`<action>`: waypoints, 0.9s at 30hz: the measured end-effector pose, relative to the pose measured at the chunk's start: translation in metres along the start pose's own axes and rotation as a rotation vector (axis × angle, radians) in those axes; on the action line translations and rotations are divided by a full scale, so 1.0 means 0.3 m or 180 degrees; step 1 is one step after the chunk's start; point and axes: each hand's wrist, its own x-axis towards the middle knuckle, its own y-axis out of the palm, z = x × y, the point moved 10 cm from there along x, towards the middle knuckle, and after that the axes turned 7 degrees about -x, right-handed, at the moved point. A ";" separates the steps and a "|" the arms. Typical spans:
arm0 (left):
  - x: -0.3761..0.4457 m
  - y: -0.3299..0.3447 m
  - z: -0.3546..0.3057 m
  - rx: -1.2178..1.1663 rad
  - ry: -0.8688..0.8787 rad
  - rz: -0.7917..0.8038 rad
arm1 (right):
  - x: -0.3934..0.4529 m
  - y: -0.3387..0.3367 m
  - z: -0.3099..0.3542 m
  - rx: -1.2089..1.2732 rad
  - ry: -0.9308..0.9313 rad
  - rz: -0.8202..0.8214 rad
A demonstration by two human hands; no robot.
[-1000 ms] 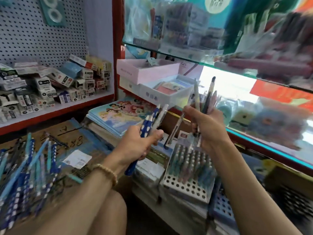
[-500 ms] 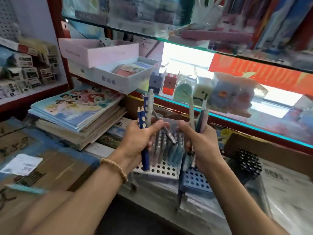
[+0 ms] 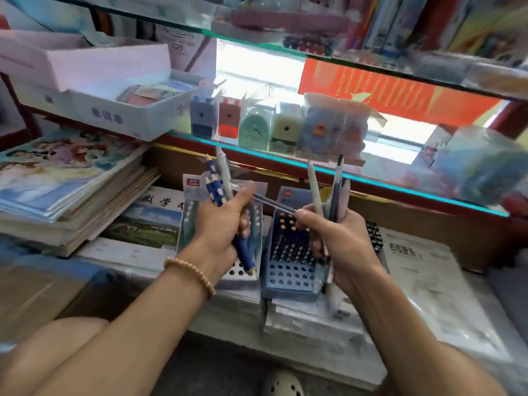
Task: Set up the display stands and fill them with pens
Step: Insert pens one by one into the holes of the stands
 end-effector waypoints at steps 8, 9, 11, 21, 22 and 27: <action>-0.008 0.090 0.197 0.0486 -0.0707 0.0406 | -0.031 -0.258 -0.016 0.0409 -0.0247 -0.0254; -0.016 0.101 0.236 0.0610 -0.0847 0.0497 | -0.032 -0.286 -0.018 0.0472 -0.0278 -0.0283; -0.039 0.135 0.305 0.0883 -0.1093 0.0757 | -0.028 -0.334 -0.025 0.0536 -0.0332 -0.0341; -0.102 0.249 0.422 0.2027 -0.1039 0.1469 | -0.038 -0.641 -0.111 0.0348 -0.0106 -0.1670; -0.100 0.253 0.426 0.2025 -0.1009 0.1441 | -0.052 -0.672 -0.106 0.0074 -0.0136 -0.1834; -0.101 0.287 0.430 0.1853 -0.0909 0.1420 | -0.077 -0.704 -0.107 -0.0965 -0.0243 -0.2099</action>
